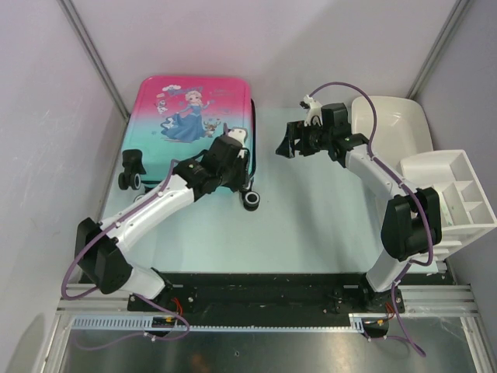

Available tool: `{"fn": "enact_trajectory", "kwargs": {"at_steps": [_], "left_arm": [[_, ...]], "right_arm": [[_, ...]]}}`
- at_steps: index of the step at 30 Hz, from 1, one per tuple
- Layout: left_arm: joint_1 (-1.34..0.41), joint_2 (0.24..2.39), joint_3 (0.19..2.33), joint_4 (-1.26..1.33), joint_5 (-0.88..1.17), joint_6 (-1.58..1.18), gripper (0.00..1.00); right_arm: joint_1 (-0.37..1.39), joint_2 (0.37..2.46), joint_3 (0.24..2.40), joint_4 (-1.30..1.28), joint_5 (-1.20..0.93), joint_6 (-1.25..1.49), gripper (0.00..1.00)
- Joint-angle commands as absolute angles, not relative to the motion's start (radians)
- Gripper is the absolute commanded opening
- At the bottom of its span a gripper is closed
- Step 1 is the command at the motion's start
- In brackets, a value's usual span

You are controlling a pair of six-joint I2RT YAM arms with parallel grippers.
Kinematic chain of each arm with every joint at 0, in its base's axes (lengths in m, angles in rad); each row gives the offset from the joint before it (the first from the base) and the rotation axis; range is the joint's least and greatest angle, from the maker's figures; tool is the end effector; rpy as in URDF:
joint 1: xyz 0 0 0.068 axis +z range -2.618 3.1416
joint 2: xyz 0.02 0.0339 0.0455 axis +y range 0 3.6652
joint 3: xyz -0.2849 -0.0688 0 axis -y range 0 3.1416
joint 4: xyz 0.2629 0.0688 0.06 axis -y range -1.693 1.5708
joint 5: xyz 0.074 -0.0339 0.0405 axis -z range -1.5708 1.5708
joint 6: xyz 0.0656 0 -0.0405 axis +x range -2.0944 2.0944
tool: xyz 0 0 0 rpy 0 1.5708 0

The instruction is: Open, take out, and arrange the luggage

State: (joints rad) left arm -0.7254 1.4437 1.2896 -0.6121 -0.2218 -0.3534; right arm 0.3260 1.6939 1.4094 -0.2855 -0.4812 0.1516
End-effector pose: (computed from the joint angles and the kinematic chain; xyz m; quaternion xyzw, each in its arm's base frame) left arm 0.2732 -0.2229 0.3194 0.1265 0.9068 -0.1125 0.3862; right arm 0.4028 0.1682 0.3087 -0.1881 0.8389 0.3134 0.4033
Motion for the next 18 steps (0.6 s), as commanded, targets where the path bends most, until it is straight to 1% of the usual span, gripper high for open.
{"fn": "enact_trajectory", "kwargs": {"at_steps": [1,2,3,4,6,7,11,15,16,18], "left_arm": [[-0.634,1.405,1.284,-0.558,0.018,-0.408,0.29],[-0.608,1.399,1.282,-0.555,0.072,-0.420,0.12],[-0.582,1.376,1.284,-0.537,0.154,-0.428,0.02],[-0.543,1.361,1.284,-0.523,0.196,-0.422,0.00],[-0.519,1.295,1.284,-0.470,0.239,-0.402,0.00],[-0.499,1.272,1.281,-0.447,0.308,-0.378,0.00],[-0.483,1.149,1.270,-0.388,0.373,-0.315,0.00],[-0.445,1.045,1.241,-0.361,0.413,-0.305,0.00],[-0.421,1.016,1.236,-0.357,0.420,-0.305,0.00],[-0.396,0.990,1.233,-0.353,0.446,-0.284,0.00]], "right_arm": [[0.333,1.681,1.405,-0.255,-0.514,0.117,0.85],[0.333,1.680,1.404,-0.249,-0.520,0.107,0.84],[0.333,1.683,1.402,-0.235,-0.522,0.103,0.83],[0.333,1.683,1.399,-0.226,-0.525,0.098,0.83],[0.334,1.697,1.396,-0.203,-0.529,0.087,0.82],[0.331,1.700,1.396,-0.195,-0.537,0.084,0.81],[0.345,1.727,1.396,-0.137,-0.567,0.084,0.76],[0.388,1.758,1.396,-0.019,-0.584,0.086,0.65],[0.396,1.764,1.396,-0.009,-0.589,0.086,0.64],[0.422,1.784,1.396,0.099,-0.606,0.112,0.61]]}}
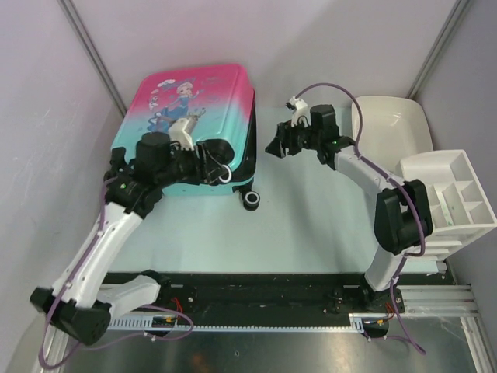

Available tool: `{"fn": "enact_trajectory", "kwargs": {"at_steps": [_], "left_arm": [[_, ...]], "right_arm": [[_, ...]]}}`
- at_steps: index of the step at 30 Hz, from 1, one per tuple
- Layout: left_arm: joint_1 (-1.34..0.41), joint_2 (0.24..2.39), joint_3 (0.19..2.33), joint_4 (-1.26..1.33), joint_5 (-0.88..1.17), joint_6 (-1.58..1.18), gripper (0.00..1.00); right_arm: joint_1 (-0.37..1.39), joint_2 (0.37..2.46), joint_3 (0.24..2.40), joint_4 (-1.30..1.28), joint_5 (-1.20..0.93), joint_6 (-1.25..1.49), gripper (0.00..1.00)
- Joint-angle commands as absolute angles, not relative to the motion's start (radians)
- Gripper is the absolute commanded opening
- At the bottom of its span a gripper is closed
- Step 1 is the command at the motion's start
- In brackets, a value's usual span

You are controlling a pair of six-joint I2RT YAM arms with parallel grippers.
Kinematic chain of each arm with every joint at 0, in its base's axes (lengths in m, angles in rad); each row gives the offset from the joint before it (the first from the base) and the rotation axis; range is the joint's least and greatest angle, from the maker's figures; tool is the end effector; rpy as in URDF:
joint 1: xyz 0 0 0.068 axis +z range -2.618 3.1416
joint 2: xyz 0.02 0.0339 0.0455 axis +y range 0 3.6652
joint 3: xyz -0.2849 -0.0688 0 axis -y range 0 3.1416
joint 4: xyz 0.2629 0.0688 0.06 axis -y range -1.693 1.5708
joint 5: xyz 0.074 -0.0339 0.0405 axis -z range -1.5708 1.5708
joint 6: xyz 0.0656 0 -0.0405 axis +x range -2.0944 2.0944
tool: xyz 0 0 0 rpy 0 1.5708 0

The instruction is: Open, take out, and arrange the luggage

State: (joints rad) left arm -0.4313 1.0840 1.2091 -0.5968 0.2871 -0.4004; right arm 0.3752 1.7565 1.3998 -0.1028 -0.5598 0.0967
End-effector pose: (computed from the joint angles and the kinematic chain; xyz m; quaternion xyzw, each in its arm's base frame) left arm 0.2303 -0.1264 0.3954 0.0878 0.8427 -0.3204 0.4236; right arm 0.4116 0.1995 0.3005 -0.2576 0.7884 0.3467 0.4381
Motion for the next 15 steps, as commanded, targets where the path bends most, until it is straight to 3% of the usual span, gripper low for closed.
{"fn": "enact_trajectory", "kwargs": {"at_steps": [1,5,6,7,10,12,15], "left_arm": [[-0.388,0.980,1.233,-0.353,0.443,-0.275,0.00],[-0.364,0.922,1.220,-0.354,0.427,-0.252,0.02],[-0.351,0.910,1.215,-0.354,0.419,-0.245,0.12],[-0.347,0.901,1.210,-0.354,0.404,-0.238,0.50],[-0.324,0.855,1.209,-0.354,0.309,-0.204,0.89],[-0.318,0.825,1.232,-0.354,0.208,-0.149,0.98],[-0.318,0.831,1.311,-0.353,0.062,-0.023,1.00]], "right_arm": [[0.431,1.789,1.396,0.141,-0.623,0.130,0.59],[0.497,1.805,1.416,0.358,-0.638,0.164,0.55],[0.529,1.809,1.440,0.373,-0.635,0.161,0.56],[0.541,1.819,1.454,0.382,-0.631,0.167,0.57],[0.577,1.854,1.509,0.411,-0.634,0.202,0.57],[0.583,1.871,1.534,0.425,-0.630,0.212,0.57],[0.594,1.910,1.598,0.426,-0.627,0.228,0.57]]}}
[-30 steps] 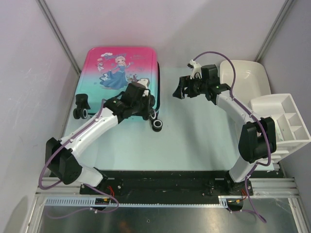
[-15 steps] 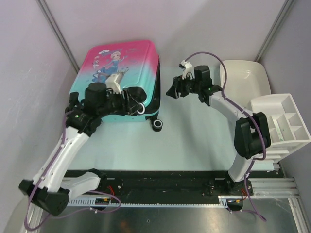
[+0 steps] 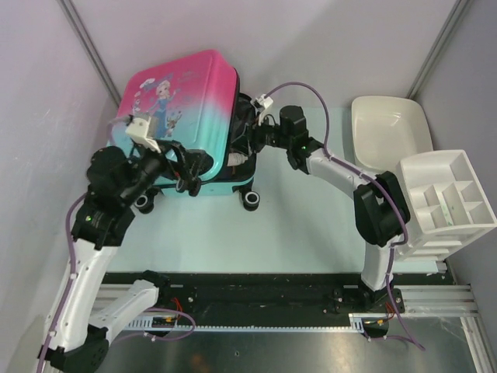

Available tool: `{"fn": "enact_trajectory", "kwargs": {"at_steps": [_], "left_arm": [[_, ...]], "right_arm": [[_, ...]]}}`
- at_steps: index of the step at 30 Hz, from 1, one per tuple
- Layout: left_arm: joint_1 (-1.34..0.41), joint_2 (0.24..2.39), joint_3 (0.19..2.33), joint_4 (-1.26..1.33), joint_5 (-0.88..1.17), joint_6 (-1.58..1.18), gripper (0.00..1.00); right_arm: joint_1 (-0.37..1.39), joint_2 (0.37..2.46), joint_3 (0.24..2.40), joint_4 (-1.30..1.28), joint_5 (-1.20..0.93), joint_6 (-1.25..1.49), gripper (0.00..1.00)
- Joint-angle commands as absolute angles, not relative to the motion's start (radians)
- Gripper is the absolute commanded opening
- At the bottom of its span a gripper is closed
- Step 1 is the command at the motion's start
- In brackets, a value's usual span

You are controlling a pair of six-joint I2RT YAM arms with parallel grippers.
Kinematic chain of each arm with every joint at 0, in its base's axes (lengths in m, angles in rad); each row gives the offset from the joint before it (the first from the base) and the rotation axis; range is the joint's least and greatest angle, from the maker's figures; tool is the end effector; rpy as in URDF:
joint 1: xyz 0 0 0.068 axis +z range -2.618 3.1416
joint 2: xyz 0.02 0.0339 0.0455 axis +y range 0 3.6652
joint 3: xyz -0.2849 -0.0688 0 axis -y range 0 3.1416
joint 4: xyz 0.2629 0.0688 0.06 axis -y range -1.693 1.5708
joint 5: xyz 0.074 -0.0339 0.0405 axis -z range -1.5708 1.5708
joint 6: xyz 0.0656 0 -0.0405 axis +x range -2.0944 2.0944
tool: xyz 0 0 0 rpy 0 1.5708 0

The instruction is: Open, take out, and arrange the luggage

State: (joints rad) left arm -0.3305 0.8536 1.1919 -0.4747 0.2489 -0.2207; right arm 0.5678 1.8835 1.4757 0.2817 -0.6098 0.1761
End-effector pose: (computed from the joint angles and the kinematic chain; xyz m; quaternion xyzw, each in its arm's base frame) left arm 0.1812 -0.0793 0.4534 0.1225 0.7422 -0.2675 0.6021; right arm 0.4010 0.3003 0.3193 -0.3339 0.6633 0.4390 0.5057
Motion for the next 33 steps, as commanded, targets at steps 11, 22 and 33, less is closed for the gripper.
{"fn": "enact_trajectory", "kwargs": {"at_steps": [11,22,33], "left_arm": [[-0.474,0.885,1.316,-0.581,0.493,0.282,0.74],[-0.554,0.937,1.092,-0.537,0.128,0.338,0.64],[-0.134,0.954,1.136,-0.361,0.011,0.201,0.66]], "right_arm": [[0.656,1.970,1.720,0.489,-0.608,0.255,0.57],[0.704,2.013,1.834,0.567,-0.549,0.259,0.59],[0.703,1.996,1.809,0.569,-0.535,0.235,0.60]]}}
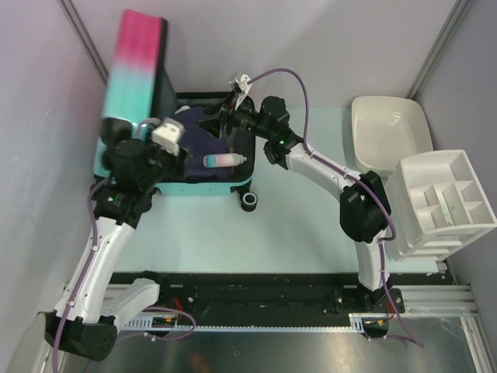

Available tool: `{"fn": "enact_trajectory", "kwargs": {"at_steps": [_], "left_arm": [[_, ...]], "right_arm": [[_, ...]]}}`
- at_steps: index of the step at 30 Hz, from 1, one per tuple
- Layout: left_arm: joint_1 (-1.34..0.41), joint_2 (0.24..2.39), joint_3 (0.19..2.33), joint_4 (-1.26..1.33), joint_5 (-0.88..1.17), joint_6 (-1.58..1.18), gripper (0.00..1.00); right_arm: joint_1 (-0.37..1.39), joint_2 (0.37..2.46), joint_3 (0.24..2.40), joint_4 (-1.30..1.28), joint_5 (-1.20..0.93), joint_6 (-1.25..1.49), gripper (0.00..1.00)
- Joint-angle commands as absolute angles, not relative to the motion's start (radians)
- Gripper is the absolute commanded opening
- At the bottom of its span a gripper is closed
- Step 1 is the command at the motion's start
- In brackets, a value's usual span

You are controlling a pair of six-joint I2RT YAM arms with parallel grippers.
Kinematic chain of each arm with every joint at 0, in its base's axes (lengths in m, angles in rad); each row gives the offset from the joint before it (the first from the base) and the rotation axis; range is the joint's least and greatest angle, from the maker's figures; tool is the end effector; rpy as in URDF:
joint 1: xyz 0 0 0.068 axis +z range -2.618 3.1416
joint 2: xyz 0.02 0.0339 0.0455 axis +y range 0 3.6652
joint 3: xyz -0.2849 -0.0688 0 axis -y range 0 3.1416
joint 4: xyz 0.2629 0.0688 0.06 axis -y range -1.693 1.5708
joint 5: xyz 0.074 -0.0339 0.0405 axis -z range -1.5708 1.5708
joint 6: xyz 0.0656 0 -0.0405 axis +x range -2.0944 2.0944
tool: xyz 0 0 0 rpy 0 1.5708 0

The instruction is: Open, take out, and arrange the luggage

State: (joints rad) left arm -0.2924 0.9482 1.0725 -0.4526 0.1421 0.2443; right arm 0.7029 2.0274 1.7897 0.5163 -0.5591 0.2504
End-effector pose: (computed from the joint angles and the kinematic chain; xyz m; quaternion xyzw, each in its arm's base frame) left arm 0.2260 -0.0777 0.3923 0.2549 0.7711 -0.0717 0.5790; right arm 0.3894 0.3755 0.4013 -0.3445 0.5145 0.4997 0.6057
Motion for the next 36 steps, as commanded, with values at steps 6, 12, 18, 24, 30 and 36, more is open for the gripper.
{"fn": "enact_trajectory", "kwargs": {"at_steps": [6,12,18,24,30,36], "left_arm": [[-0.003,1.003,1.189,-0.315,0.034,0.235,0.67],[0.161,1.063,1.230,-0.311,0.172,0.225,0.73],[0.186,1.063,1.226,-0.336,0.392,0.311,0.92],[0.183,1.084,1.224,-0.441,0.619,0.353,0.97],[0.098,1.135,1.220,-0.587,0.661,0.426,0.98],[-0.040,1.140,1.174,-0.646,0.604,0.523,1.00]], "right_arm": [[0.655,1.919,1.701,0.400,-0.491,0.189,0.76],[0.569,1.861,1.603,0.143,-0.465,0.132,0.80],[0.505,1.819,1.536,-0.062,-0.442,0.058,0.81],[0.450,1.760,1.542,-0.236,-0.443,-0.087,0.84],[0.347,1.683,1.580,-0.473,-0.457,-0.251,0.88],[0.285,1.620,1.597,-0.653,-0.430,-0.380,0.88]]}}
